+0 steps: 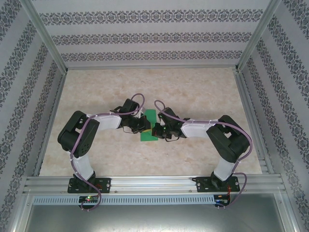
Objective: Fold a paper plane with a square sheet of paper (pick it up from the middle)
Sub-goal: Fold the triangle a second time at the center of the table.
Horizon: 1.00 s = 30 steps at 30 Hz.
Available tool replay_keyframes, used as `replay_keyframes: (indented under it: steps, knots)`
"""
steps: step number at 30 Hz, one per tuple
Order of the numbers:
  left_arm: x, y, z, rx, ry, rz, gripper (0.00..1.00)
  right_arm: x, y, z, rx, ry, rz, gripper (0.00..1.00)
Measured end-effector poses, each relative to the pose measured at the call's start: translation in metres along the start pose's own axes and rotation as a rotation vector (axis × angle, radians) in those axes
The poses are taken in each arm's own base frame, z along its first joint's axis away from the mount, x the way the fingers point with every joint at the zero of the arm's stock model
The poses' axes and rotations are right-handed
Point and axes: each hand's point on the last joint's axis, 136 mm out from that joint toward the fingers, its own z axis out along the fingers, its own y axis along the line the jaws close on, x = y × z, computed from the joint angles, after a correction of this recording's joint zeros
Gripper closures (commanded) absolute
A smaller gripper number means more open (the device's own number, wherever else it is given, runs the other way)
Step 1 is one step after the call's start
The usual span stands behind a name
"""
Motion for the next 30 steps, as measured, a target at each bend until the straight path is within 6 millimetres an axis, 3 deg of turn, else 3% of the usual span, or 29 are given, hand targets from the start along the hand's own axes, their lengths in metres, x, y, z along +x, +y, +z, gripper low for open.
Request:
replay_keyframes:
  steps: [6, 15, 27, 30]
  knots:
    - [-0.002, 0.017, 0.008, -0.053, -0.007, -0.022, 0.93, 0.001, -0.003, 0.000, 0.005, 0.009, 0.001, 1.00]
    - [-0.004, 0.024, 0.004, -0.053, -0.015, -0.040, 0.93, 0.003, -0.010, 0.003, 0.023, 0.033, 0.000, 1.00]
    - [-0.035, 0.065, -0.040, -0.090, -0.134, -0.150, 0.90, 0.003, -0.008, 0.003, 0.022, 0.036, -0.001, 1.00]
    - [-0.041, 0.065, -0.053, -0.110, -0.172, -0.148, 0.84, 0.003, -0.007, -0.002, 0.023, 0.037, 0.002, 0.85]
